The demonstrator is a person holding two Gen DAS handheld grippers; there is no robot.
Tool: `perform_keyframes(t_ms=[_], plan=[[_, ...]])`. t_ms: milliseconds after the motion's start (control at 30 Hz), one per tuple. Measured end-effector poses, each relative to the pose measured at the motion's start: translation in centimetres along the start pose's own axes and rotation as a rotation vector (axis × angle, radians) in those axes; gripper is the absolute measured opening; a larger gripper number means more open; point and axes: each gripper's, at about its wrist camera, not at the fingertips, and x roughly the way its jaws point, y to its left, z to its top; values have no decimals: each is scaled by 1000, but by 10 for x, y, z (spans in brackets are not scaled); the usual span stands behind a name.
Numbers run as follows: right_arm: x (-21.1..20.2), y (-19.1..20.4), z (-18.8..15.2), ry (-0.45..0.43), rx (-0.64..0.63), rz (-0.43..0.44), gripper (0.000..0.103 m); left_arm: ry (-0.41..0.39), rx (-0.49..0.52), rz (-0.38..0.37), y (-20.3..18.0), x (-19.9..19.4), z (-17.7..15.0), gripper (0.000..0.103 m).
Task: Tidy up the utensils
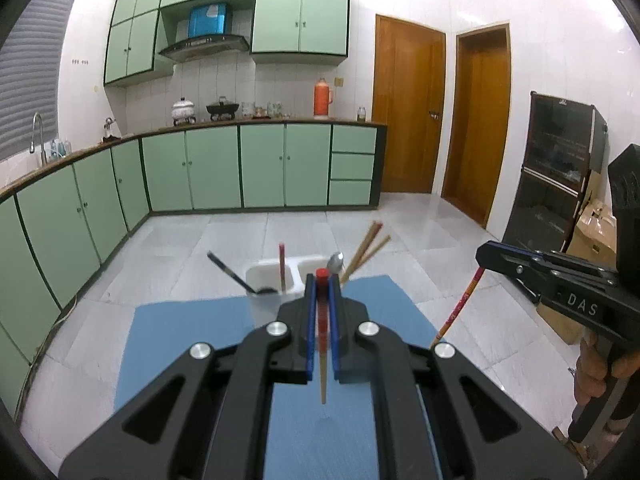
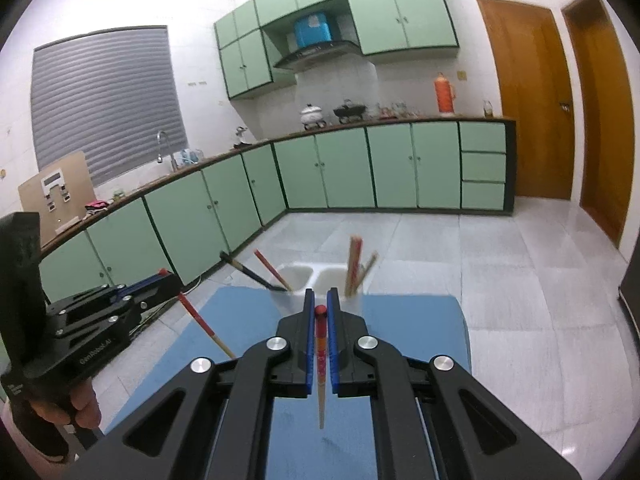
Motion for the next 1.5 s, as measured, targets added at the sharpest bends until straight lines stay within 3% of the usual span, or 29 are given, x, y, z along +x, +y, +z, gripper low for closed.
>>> perform_keyframes(t_ms=[400, 633, 867, 1267, 1333, 1400, 1467, 1500], plan=[[14, 17, 80, -137, -66, 39, 6, -210, 2, 63, 22, -22, 78, 5], [42, 17, 116, -185, -71, 1, 6, -292, 7, 100, 27, -3, 120, 5], [92, 5, 125, -192, -58, -57, 6, -201, -40, 78, 36, 53, 121, 5], [163, -14, 88, -58, -48, -64, 6, -36, -54, 68, 52, 124, 87, 5], [164, -14, 83, -41, -57, -61, 9, -14, -64, 60, 56, 128, 82, 7], [159, -15, 78, -44, -61, -68, 20, -11, -69, 61, 60, 126, 79, 12], [154, -17, 77, -52, -58, -80, 22, -16, -76, 65, 62, 122, 76, 24], [150, -19, 75, -53, -55, -85, 27, -20, -77, 66, 62, 119, 75, 25]])
